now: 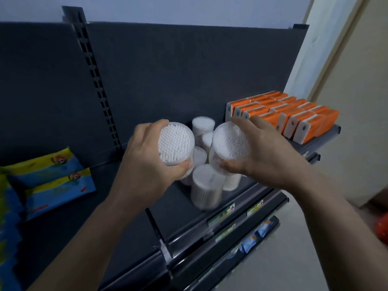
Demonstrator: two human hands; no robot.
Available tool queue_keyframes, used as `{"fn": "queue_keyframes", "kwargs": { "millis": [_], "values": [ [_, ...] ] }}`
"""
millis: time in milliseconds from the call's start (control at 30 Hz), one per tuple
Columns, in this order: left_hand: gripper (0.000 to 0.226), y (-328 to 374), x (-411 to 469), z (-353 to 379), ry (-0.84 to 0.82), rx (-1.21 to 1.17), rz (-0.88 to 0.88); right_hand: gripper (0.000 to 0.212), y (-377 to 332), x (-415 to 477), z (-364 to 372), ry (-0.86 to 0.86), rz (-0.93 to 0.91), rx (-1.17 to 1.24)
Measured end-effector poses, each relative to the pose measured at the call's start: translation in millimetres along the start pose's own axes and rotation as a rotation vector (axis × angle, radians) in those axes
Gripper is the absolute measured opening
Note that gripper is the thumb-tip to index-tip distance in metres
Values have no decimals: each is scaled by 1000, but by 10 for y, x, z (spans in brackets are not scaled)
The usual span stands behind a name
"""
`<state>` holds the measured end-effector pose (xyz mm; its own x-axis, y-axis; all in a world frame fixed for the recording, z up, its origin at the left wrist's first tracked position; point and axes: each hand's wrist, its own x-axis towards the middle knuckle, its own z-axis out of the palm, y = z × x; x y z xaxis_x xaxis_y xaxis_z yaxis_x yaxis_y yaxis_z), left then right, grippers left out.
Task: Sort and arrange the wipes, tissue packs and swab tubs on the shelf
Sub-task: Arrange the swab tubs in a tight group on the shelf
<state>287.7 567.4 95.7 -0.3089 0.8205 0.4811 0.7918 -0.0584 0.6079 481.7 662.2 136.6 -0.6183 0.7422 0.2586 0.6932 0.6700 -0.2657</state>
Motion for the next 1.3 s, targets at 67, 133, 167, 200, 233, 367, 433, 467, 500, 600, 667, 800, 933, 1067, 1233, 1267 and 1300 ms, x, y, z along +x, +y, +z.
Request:
{"fn": "queue_keyframes", "kwargs": {
  "millis": [67,133,167,200,233,367,433,467,500,600,667,800,933,1067,1233,1267,1300],
  "values": [
    [82,16,138,64,37,22,-28,91,113,189,21,-5,-35,18],
    [85,53,279,157,66,47,-75,92,271,385,47,1,-77,34],
    [85,81,342,216,74,57,-96,92,361,480,54,5,-99,42],
    [84,112,398,284,85,69,-110,93,458,572,59,7,-120,51],
    [83,147,448,362,103,78,-122,93,561,661,57,6,-142,64],
    [82,327,636,701,189,86,-196,93,974,979,-2,-17,-230,91],
    [82,404,713,837,236,104,-222,94,1125,1123,-29,-25,-285,94],
    [82,434,741,887,265,112,-235,94,1183,1189,-33,-31,-313,92],
    [81,459,759,926,291,120,-253,94,1228,1249,-34,-40,-339,94],
    [81,489,771,977,337,149,-317,94,1279,1385,9,-78,-391,145],
    [81,460,766,953,370,193,-344,93,1252,1460,54,-98,-428,191],
    [80,341,757,847,427,239,-379,91,1104,1580,148,-128,-498,229],
    [79,125,783,722,434,235,-395,89,912,1679,235,-165,-519,258],
    [81,-135,868,669,390,206,-387,89,760,1800,366,-156,-512,253],
    [85,-397,978,669,302,168,-425,90,639,1960,586,-202,-487,254],
    [85,-442,988,669,287,164,-434,91,627,1992,630,-219,-480,259],
    [86,-485,994,667,274,161,-449,92,616,2025,671,-239,-474,262]
  ]
}}
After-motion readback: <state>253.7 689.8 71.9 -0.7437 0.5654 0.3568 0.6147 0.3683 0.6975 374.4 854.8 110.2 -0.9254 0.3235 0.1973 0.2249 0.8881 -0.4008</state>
